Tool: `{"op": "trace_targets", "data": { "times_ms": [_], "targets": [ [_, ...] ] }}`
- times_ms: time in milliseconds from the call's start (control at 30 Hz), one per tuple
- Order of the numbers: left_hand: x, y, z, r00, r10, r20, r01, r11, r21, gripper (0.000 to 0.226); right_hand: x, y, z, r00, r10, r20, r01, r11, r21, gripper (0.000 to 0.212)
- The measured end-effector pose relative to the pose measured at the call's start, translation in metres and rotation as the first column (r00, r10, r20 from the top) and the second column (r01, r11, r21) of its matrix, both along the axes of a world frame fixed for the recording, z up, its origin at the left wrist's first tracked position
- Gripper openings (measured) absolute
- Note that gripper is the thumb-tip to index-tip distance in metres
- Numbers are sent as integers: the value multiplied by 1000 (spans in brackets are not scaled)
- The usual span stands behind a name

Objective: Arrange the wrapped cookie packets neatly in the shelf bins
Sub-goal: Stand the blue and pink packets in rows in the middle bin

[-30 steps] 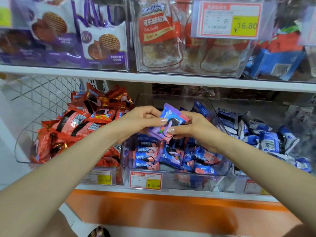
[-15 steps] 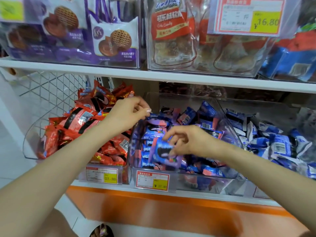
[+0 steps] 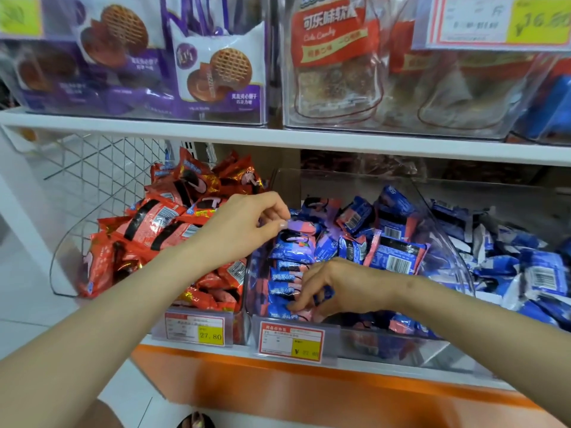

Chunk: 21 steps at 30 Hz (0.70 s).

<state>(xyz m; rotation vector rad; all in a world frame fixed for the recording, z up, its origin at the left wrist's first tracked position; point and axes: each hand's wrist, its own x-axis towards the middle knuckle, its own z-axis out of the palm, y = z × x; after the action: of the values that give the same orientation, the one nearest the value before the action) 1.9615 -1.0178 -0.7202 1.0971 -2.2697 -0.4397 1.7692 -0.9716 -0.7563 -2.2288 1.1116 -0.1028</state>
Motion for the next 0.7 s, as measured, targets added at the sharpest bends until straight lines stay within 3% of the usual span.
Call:
{"op": "trace_targets", "data": {
  "times_ms": [200, 433, 567, 700],
  "targets": [
    [-2, 0, 0, 998, -30, 50, 30, 999, -9, 7, 10, -3, -9, 999, 51, -19, -52, 996, -73, 18],
    [-7, 9, 2, 966, -106, 238, 108, 994, 4, 10, 0, -6, -14, 980, 160, -117, -173, 978, -115, 26],
    [-10, 12, 3, 896, -117, 428, 130, 992, 0, 10, 10, -7, -20, 970, 200, -138, -222, 960, -169, 24],
    [-16, 10, 2, 762, -127, 635, 185, 982, -26, 20, 10, -9, -16, 951, 204, -231, -238, 963, -129, 31]
  ]
}}
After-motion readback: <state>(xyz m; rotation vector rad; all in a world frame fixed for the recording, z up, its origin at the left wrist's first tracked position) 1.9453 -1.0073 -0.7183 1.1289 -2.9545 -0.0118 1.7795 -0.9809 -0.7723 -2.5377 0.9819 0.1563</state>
